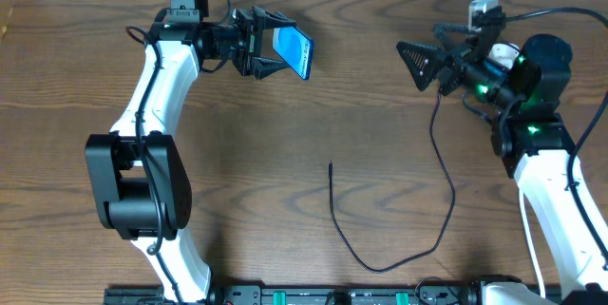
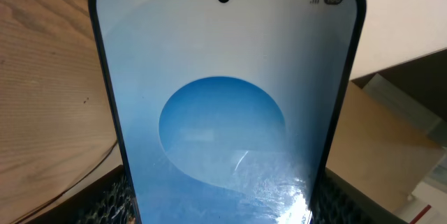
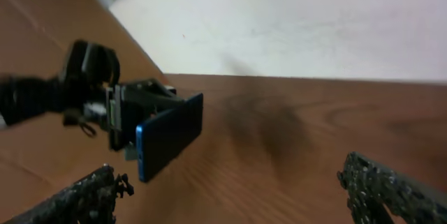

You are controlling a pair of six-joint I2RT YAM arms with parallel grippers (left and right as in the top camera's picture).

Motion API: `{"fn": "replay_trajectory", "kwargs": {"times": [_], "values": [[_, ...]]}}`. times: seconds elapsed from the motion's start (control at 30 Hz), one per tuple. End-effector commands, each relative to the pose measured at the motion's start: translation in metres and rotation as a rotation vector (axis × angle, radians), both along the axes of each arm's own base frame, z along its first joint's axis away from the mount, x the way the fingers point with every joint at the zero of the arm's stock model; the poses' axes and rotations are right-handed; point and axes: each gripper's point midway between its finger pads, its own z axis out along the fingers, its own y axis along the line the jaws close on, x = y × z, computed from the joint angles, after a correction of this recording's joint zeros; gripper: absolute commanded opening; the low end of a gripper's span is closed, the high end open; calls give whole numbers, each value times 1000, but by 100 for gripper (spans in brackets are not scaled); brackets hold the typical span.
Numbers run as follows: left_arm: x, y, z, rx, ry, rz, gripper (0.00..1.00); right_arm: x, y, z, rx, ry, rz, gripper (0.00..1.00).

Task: Plug charger to phone and switch on socket
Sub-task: 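Raise the right gripper and reach toward the phone held by left, then close the right gripper on the phone's edge beside the left gripper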

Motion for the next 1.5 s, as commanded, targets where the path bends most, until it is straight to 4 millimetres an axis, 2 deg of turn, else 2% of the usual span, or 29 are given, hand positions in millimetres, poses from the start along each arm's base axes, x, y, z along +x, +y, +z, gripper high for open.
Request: {"fn": "replay_trajectory", "kwargs": {"times": [0.0,0.23,0.4,0.57,0.67,0.83,1.1,1.37,1.47], "values": [[-3,-1,17,-23,-30,-9,7,10,10,-8,132,164,-34,99],[1,2,12,14,-30,16,7,15,52,-31,198,262,42,99],[6,7,4,63,-29,49,7,9,80,-49,183,302,102,99],[10,6,-5,130,-32,79,7,4,95,-54,165,302,127,99],[10,2,-9,159,-34,82,7,2,98,-55,162,306,135,99],[4,-16,-11,171,-39,50,8,-2,103,-60,110,276,160,99],[-1,-36,-16,201,-16,42,7,-10,109,-78,41,309,164,99],[-5,-47,-18,210,10,45,7,-11,114,-83,21,315,138,99],[-9,-54,-18,207,21,38,7,-12,116,-91,-2,338,111,99]]}}
